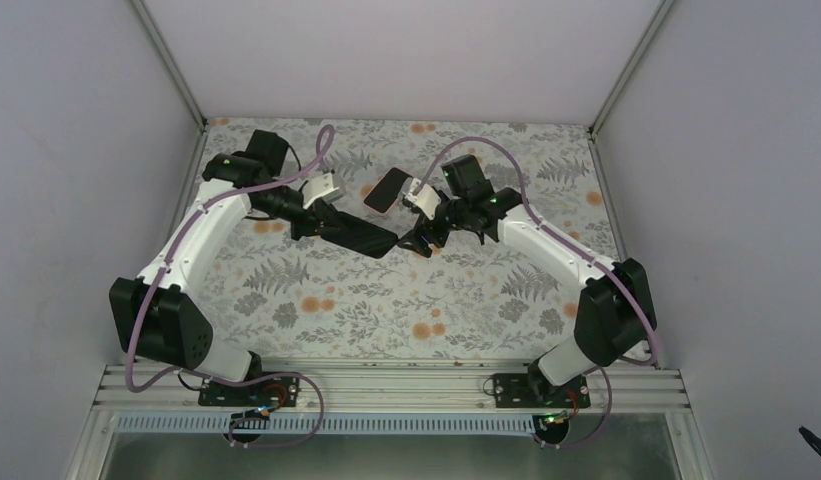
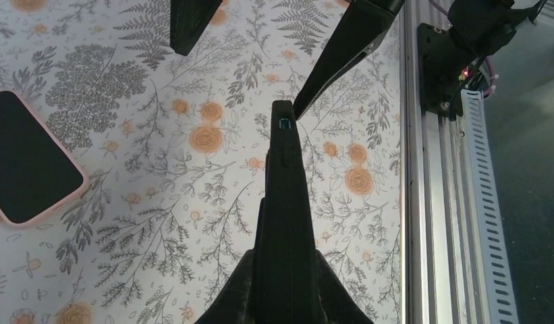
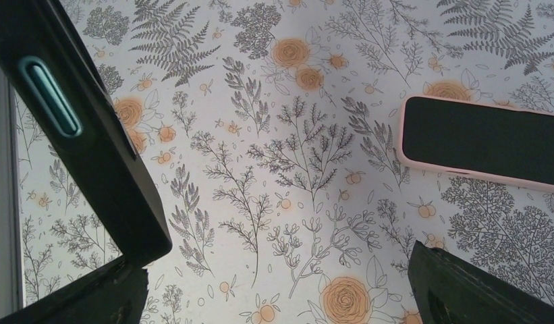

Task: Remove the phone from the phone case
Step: Remove the phone case from the phone.

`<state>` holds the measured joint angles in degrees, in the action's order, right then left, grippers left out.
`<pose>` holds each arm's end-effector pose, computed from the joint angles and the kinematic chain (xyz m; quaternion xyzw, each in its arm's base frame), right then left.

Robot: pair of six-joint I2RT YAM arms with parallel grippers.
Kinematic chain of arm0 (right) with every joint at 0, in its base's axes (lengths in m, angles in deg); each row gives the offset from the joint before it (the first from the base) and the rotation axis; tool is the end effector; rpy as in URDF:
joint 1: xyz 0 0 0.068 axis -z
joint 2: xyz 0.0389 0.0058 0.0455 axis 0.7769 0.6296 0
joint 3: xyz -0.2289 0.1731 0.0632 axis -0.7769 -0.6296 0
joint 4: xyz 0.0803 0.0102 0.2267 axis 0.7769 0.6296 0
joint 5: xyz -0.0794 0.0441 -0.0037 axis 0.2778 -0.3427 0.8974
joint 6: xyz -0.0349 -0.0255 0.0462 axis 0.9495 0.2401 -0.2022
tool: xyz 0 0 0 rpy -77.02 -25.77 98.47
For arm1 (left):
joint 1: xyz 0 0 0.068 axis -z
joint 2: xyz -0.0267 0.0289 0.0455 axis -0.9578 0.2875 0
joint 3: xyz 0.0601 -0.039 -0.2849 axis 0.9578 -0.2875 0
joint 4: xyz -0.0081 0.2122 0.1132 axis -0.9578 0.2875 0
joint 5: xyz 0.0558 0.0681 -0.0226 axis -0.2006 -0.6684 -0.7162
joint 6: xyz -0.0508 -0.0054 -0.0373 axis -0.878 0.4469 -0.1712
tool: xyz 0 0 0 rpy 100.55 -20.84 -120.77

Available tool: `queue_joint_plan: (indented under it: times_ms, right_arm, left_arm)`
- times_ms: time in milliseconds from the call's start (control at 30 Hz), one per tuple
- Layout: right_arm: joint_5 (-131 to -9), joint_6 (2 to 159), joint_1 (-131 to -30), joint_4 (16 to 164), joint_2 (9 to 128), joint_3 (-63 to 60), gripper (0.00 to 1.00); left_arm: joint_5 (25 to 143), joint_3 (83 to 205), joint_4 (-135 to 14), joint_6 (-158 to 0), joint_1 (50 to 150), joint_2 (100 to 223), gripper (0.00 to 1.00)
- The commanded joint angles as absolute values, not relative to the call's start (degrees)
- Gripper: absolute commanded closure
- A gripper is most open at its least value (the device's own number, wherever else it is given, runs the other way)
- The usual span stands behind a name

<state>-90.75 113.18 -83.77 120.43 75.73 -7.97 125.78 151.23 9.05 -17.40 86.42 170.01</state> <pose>0.2543 0.1910 0.2917 -0.5191 0.7551 0.2470 0.3152 0.2344 -0.0928 0.3399 0.5272 0.7266 -0.3503 0.2671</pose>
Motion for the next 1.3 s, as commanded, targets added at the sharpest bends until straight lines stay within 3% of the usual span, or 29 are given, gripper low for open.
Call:
queue_joint_plan:
  times_ms: [0,933,1267]
  right_arm:
    - [-89.7,112.2,-82.7,119.4,76.4,-5.7,0.02]
    - [-85.2,119.3,-77.0,128.5,90.7,12.7,0.03]
    - [-97.6,123.9,-77.9,128.7,74.8,-3.5,0.02]
  left_arm:
    - [130.9,152.1,9.6,-15.3,86.4,167.9,0.98]
    - [130.3,152.8,17.5,-9.8,86.4,163.8,0.98]
    - [128.3,151.2,11.4,-13.3,86.4,164.0,0.98]
